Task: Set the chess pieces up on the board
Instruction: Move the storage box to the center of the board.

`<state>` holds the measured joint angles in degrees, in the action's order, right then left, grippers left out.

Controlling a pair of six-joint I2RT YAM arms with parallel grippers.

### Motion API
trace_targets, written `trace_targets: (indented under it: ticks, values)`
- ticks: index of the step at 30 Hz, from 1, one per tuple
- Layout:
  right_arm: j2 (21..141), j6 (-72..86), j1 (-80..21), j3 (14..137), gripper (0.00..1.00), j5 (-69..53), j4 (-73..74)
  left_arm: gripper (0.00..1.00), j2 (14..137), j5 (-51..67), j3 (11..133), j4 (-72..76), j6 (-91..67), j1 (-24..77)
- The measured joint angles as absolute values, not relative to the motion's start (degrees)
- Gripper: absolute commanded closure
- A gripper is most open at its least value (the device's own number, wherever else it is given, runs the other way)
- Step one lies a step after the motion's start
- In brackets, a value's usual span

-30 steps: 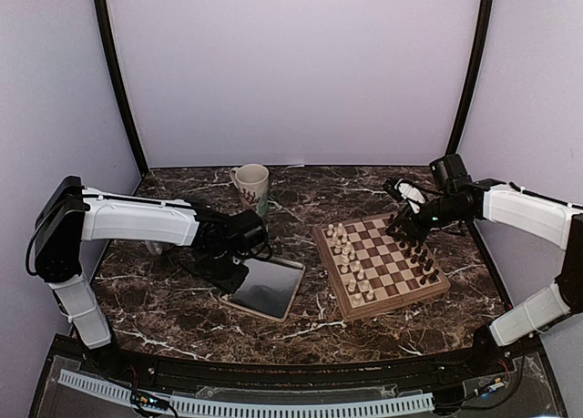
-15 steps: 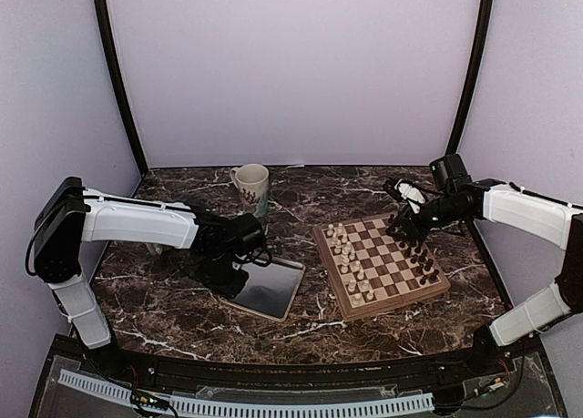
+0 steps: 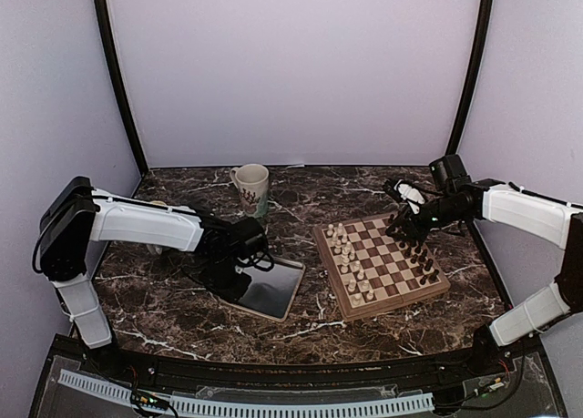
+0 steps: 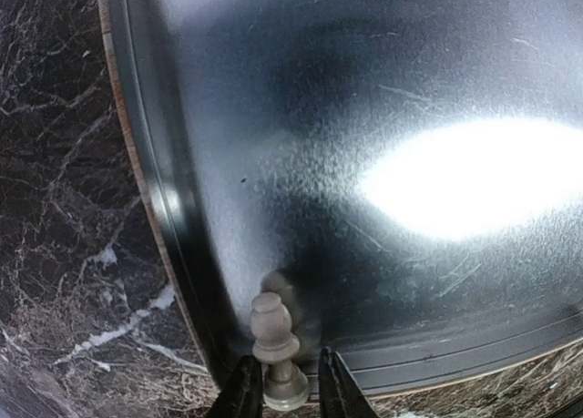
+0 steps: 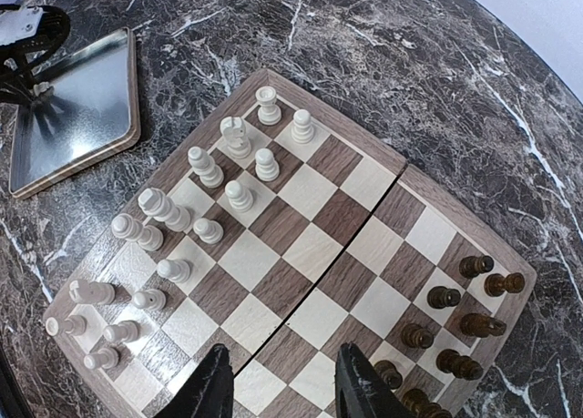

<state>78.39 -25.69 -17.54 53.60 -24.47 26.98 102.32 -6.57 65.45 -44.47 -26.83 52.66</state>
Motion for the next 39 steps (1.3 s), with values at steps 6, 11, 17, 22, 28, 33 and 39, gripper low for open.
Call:
trace_targets:
  ticks: [6,11,17,22,28,33,39]
  values:
    - [78.59,-25.85,-17.54,53.60,0.61,-24.45,27.00,0.74,104.09,-5.93,65.54,-43.59,-26.74,52.66]
    - [78.61,-25.87,-17.54,53.60,0.61,-24.45,27.00,0.70,104.25,-5.50,65.76,-43.38,-26.61,52.66]
    - [78.72,-25.91,-17.54,53.60,0.61,-24.45,27.03,0.75,104.68,-5.39,66.41,-43.81,-26.63,52.66]
    - [78.85,-26.09,-17.54,53.60,0.61,-24.45,27.03,0.81,105.01,-5.13,66.78,-44.07,-26.55,52.66]
    - [78.87,-26.09,-17.54,53.60,0.61,-24.45,27.05,0.86,106.06,-2.04,67.92,-42.96,-23.81,52.62]
    - [78.87,-26.09,-17.54,53.60,0.61,-24.45,27.05,0.87,107.83,1.30,70.19,-39.05,-20.29,52.71]
    - [78.87,-26.09,-17.54,53.60,0.61,-24.43,27.05,0.86,111.00,3.25,74.08,-35.66,-15.88,53.87]
